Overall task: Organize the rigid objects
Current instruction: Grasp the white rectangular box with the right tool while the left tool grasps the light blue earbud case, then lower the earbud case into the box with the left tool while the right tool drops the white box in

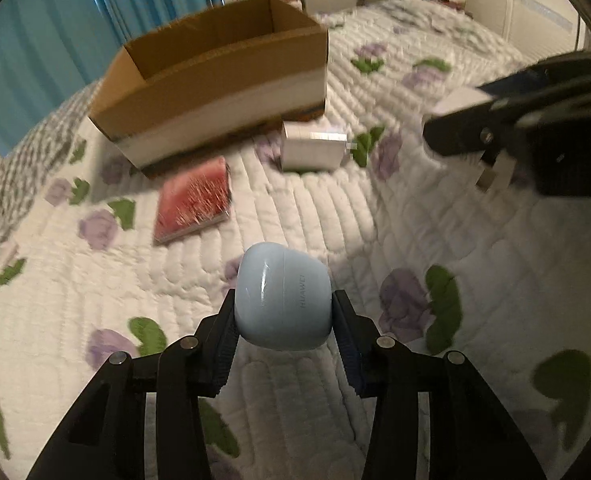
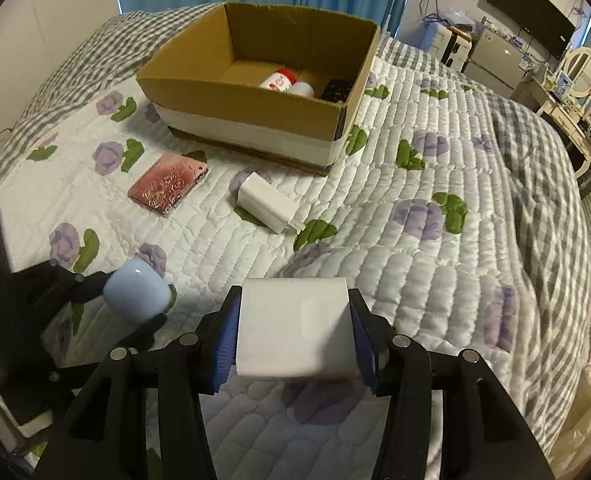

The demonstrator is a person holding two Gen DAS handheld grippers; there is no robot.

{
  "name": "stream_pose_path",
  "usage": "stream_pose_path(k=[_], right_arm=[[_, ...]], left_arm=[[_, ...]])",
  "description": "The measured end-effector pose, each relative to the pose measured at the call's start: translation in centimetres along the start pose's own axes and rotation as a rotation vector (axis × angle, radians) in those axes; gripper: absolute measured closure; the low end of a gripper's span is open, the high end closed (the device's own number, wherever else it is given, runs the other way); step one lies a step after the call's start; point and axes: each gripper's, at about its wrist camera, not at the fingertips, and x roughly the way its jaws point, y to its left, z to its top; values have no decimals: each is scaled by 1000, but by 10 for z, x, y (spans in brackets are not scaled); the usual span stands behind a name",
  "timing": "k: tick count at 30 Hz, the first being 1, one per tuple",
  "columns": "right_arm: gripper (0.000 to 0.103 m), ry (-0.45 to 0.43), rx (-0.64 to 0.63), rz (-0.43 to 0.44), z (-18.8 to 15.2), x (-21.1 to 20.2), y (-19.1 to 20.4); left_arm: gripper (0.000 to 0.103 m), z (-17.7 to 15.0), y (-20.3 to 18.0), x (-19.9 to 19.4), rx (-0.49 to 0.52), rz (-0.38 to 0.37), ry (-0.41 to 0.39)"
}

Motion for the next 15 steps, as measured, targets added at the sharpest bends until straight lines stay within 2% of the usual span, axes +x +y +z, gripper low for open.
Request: stream_pose_path(k=[5,9,15], right_arm=[[53,-32,-13,-25,4,-15,5],[53,-56,-23,-34,10,-26,10],[53,-99,-36,-29,20,-39,16]], left_arm=[[58,11,14,-17,-35,34,-27],[58,16,29,-24,-84,28,-31],[58,32,55,-45,-152,44,-85]])
